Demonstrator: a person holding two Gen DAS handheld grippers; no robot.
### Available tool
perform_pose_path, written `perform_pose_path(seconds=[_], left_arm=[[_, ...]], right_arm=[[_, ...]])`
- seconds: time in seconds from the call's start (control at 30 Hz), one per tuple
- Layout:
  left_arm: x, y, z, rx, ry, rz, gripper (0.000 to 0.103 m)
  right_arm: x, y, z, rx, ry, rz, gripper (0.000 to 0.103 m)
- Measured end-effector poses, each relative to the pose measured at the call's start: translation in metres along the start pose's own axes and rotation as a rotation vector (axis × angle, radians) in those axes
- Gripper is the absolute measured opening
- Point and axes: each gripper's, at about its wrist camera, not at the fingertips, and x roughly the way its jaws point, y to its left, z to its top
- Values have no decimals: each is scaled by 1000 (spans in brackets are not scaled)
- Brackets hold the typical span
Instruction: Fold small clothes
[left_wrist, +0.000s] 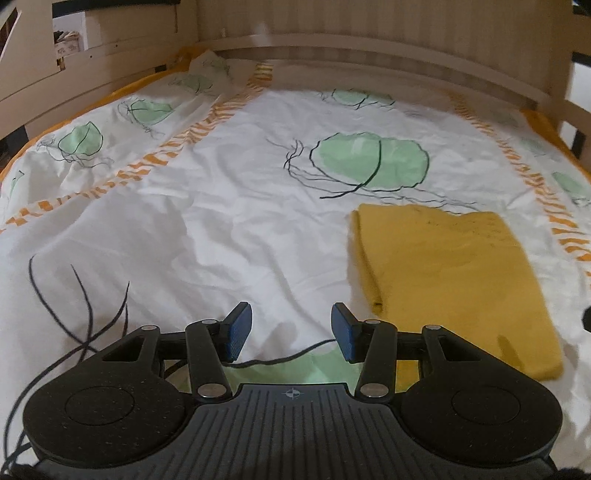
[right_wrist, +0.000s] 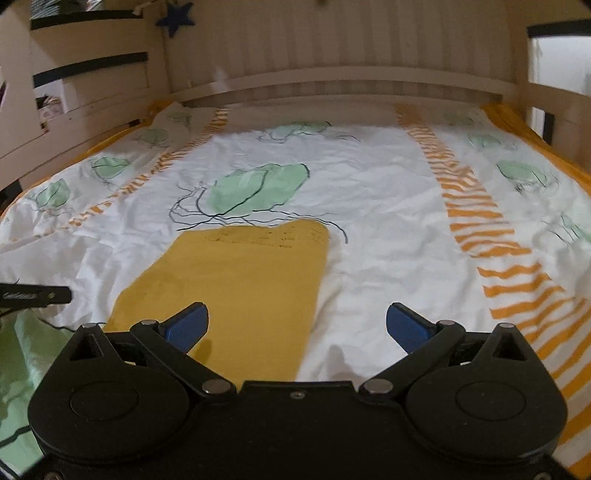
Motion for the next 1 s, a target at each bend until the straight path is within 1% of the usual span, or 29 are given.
perform_pose_path(seconds=[0.13, 0.27, 0.47, 0.57, 0.7, 0.8, 1.0], left_arm=[[5, -4, -4, 14, 42, 11, 46], [7, -11, -8, 31, 63, 16, 46], [9, -17, -11, 36, 84, -35, 46], [11, -19, -13, 36, 105, -78, 46], [14, -23, -17, 35, 135, -110, 46], [13, -25, -19, 37, 145, -109, 46], [11, -28, -17, 52, 140, -105, 46]], right_arm=[[-5, 5, -9, -21, 9, 30, 102], [-4, 7, -12, -16, 13, 51, 102], [-8, 8, -13, -3, -2, 30, 102], [-5, 6, -13, 38, 29, 30, 102], [-1, 1, -16, 81, 66, 41, 102], [-2, -1, -16, 95, 62, 47, 102], [-2, -1, -16, 97, 71, 46, 102]])
